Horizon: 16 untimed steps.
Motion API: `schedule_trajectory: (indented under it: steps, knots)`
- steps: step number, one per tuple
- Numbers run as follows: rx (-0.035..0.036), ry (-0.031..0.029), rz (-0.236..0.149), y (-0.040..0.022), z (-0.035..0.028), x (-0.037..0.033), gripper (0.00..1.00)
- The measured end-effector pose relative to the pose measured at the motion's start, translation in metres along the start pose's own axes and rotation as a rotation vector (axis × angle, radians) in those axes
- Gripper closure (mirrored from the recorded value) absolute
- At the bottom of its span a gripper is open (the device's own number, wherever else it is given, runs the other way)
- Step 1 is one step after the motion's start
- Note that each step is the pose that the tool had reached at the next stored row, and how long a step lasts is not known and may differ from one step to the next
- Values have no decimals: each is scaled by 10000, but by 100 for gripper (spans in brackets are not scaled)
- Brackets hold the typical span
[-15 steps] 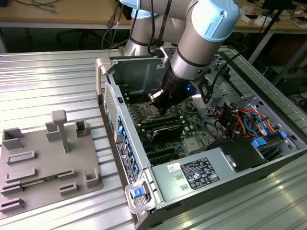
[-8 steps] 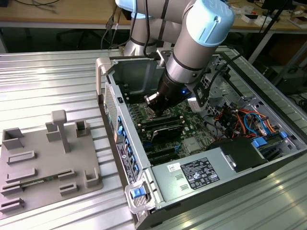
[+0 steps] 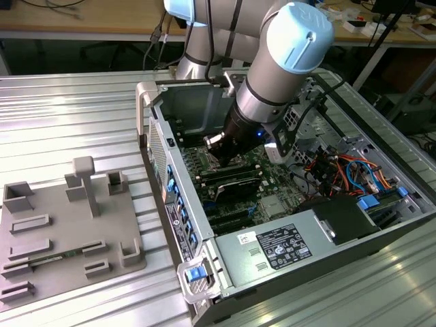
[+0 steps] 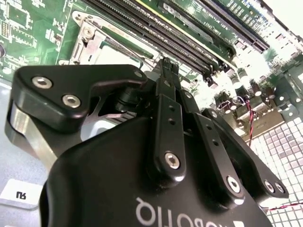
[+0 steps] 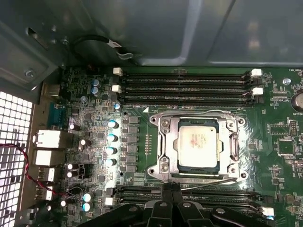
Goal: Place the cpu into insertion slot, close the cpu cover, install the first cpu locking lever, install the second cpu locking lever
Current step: 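Install the second cpu locking lever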
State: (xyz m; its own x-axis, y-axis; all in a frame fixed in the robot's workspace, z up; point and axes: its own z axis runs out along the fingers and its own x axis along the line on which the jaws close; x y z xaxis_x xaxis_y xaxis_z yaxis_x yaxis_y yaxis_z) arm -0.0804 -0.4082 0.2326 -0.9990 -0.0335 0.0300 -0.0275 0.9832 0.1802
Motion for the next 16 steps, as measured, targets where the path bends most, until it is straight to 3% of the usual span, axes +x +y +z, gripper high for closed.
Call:
schedule_trajectory:
  steps: [1, 2, 13, 16]
  knots:
    - [-62, -2, -1, -8, 9, 0, 89]
    - [-70, -2, 0, -14, 22, 3, 89]
    - [-74, 85, 15, -37, 135, 61, 89]
    - [-73, 91, 14, -38, 141, 68, 89]
